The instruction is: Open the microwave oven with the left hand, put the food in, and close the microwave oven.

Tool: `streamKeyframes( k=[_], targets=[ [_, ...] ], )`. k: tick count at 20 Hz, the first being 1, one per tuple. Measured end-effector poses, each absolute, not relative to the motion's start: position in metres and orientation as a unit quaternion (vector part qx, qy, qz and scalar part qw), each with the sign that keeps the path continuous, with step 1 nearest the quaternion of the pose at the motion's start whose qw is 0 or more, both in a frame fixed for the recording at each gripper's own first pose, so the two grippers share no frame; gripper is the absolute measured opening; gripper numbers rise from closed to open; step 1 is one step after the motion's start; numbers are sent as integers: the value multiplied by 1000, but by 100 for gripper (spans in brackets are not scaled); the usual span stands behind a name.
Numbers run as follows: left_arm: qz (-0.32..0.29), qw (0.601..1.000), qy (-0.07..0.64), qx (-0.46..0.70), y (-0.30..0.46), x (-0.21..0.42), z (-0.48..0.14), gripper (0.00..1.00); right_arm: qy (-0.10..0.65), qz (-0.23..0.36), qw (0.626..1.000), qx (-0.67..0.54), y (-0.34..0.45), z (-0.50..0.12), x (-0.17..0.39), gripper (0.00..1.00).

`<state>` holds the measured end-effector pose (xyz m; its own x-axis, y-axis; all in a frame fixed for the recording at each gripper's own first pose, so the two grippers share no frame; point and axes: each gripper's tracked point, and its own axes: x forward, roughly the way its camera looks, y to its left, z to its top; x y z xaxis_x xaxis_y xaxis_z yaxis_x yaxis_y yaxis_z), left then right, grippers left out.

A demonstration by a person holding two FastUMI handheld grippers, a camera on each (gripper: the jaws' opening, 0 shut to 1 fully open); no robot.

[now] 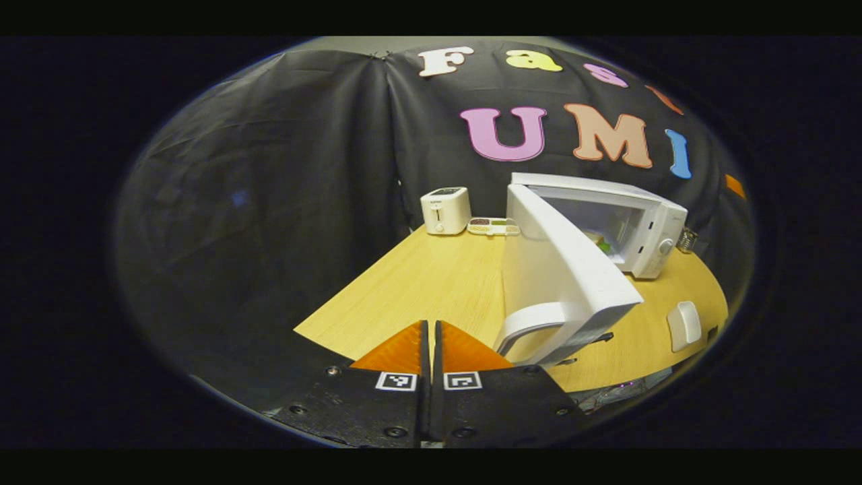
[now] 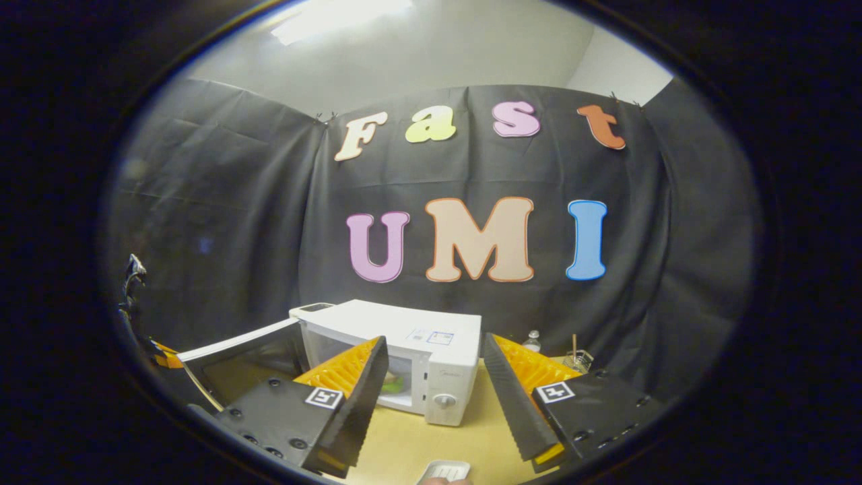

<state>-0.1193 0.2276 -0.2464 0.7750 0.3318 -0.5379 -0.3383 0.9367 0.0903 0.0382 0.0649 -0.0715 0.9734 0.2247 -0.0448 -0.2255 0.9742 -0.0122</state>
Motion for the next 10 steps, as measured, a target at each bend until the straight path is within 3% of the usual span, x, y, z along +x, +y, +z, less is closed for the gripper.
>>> streamKeyframes(
  k=[10],
  targets=[
    [146, 940, 308, 21, 198, -105, -262, 0, 22, 95, 995, 17, 39, -63, 41, 81]
  ],
)
